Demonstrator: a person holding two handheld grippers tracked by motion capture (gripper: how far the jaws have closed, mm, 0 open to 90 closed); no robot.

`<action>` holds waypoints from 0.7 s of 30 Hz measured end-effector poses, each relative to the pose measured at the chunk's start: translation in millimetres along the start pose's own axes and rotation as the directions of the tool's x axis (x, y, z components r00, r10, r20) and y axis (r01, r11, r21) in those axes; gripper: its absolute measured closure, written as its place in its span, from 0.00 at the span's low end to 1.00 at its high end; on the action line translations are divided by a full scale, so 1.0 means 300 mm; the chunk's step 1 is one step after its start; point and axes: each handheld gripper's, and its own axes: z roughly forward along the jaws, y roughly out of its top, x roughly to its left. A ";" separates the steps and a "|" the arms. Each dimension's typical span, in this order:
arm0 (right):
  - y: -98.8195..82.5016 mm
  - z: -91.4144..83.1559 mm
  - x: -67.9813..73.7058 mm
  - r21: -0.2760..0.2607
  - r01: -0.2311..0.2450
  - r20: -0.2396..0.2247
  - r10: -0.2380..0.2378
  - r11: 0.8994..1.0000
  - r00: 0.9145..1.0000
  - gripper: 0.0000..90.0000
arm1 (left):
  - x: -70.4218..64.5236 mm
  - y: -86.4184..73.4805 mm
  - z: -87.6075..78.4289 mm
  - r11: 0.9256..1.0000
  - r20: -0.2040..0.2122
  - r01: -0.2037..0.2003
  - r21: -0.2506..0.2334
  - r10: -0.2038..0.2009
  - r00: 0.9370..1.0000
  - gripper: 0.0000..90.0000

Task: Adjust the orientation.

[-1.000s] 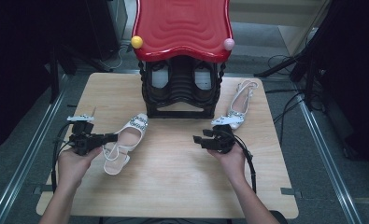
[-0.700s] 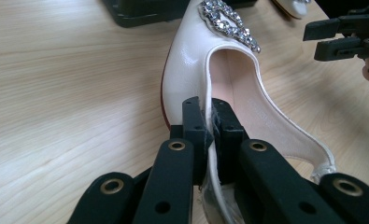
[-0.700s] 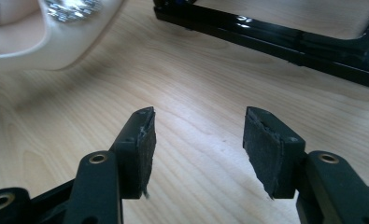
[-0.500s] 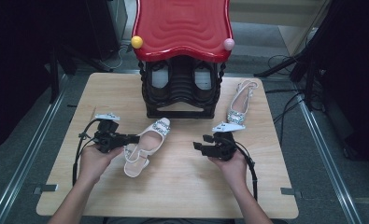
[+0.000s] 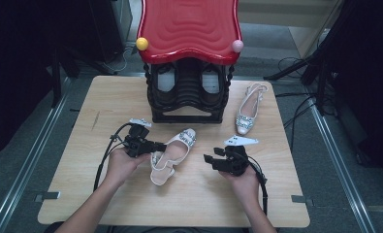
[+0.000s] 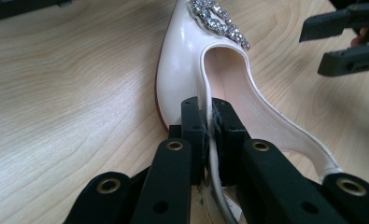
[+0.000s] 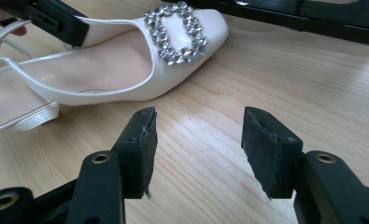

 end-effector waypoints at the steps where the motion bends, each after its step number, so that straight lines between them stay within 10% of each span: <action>1: 0.000 0.000 0.000 0.000 0.000 0.000 0.000 1.000 1.000 0.51 | 0.005 0.000 0.005 1.000 -0.005 0.002 0.006 -0.001 1.000 0.94; 5: -0.003 0.016 0.010 0.010 0.005 0.005 -0.005 1.000 1.000 0.52 | 0.008 -0.007 0.020 0.998 -0.071 -0.028 0.050 0.031 0.997 0.94; 21: 0.015 0.119 0.065 0.028 0.062 -0.056 -0.060 0.998 0.997 1.00 | -0.010 -0.017 -0.066 0.998 -0.059 -0.060 0.012 0.060 0.996 0.63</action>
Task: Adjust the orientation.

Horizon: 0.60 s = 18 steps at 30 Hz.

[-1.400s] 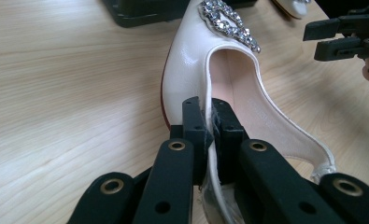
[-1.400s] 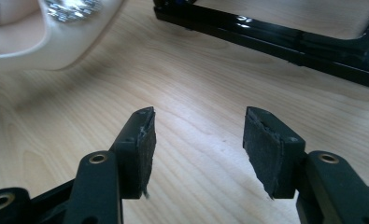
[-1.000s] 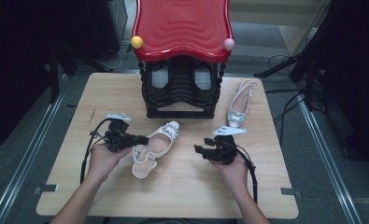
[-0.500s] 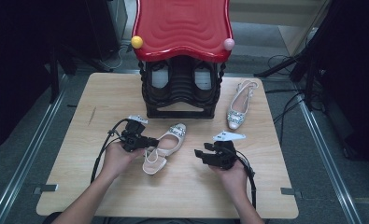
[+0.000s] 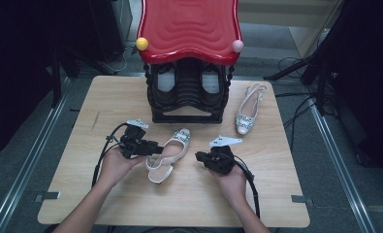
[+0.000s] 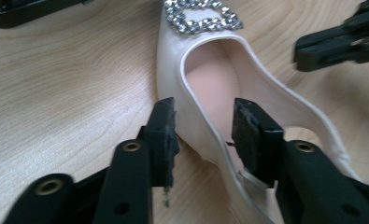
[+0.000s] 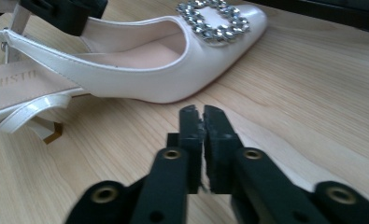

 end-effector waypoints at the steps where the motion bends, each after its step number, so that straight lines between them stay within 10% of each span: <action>1: 0.003 0.009 0.004 0.001 0.005 -0.001 -0.005 1.000 1.000 1.00 | -0.002 -0.002 -0.010 1.000 0.004 -0.001 -0.005 0.001 1.000 0.62; 18: 0.045 0.113 0.052 0.048 0.031 -0.052 -0.028 0.998 0.998 1.00 | 0.018 -0.058 -0.155 0.995 -0.013 0.045 -0.090 -0.046 0.999 0.56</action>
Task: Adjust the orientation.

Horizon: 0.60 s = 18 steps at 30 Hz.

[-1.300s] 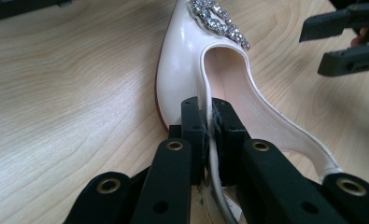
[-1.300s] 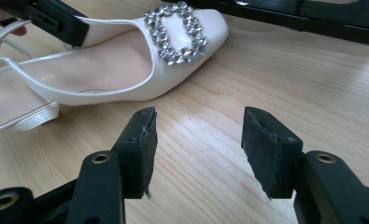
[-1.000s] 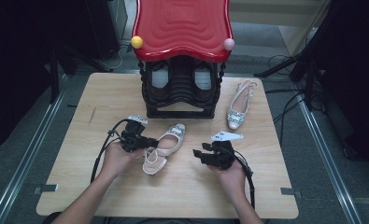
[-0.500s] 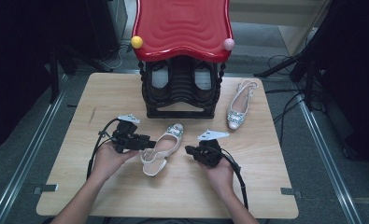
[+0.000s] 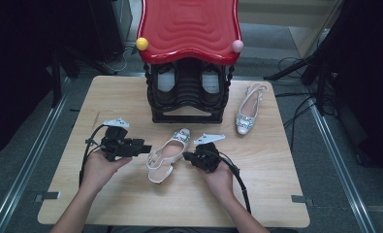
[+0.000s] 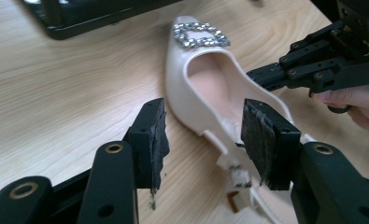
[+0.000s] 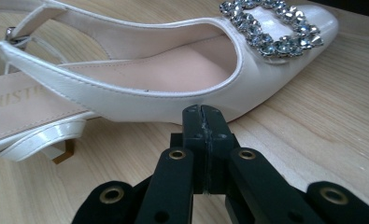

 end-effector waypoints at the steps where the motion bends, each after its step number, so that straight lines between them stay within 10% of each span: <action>1: 0.002 0.003 -0.002 0.000 0.003 -0.003 -0.003 1.000 1.000 1.00 | 0.006 -0.005 -0.003 1.000 -0.008 0.002 0.003 -0.002 1.000 0.55; 18: 0.062 0.051 -0.025 0.022 0.011 -0.005 -0.011 1.000 1.000 0.99 | 0.050 -0.080 -0.046 0.998 -0.037 0.063 0.024 -0.062 0.997 0.52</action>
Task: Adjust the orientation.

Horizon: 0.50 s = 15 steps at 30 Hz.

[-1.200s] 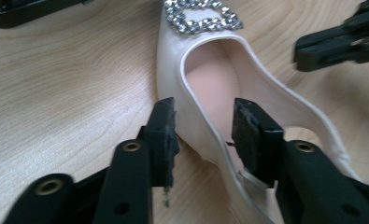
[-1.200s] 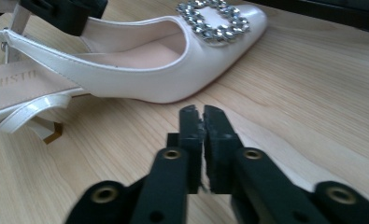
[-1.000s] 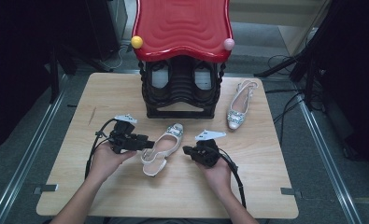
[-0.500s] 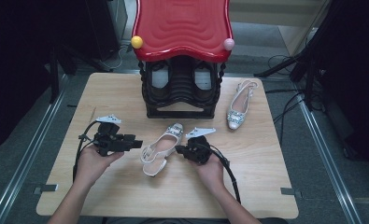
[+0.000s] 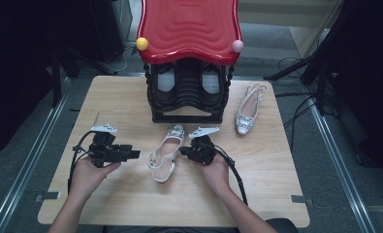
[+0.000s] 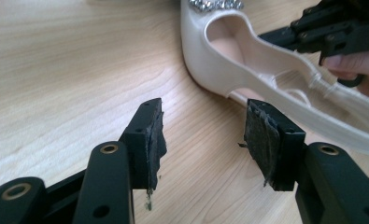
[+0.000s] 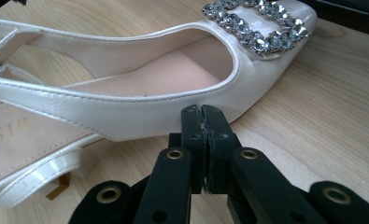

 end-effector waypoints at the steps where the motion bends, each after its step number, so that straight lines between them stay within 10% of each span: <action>1: 0.003 0.002 -0.002 0.002 0.001 0.000 -0.001 1.000 1.000 0.99 | 0.003 -0.004 0.001 1.000 -0.002 0.000 0.003 0.000 1.000 0.52; 15: -0.004 -0.037 -0.025 0.006 -0.012 0.005 0.012 1.000 1.000 0.97 | 0.054 0.003 0.008 1.000 0.004 0.014 -0.022 -0.014 1.000 0.49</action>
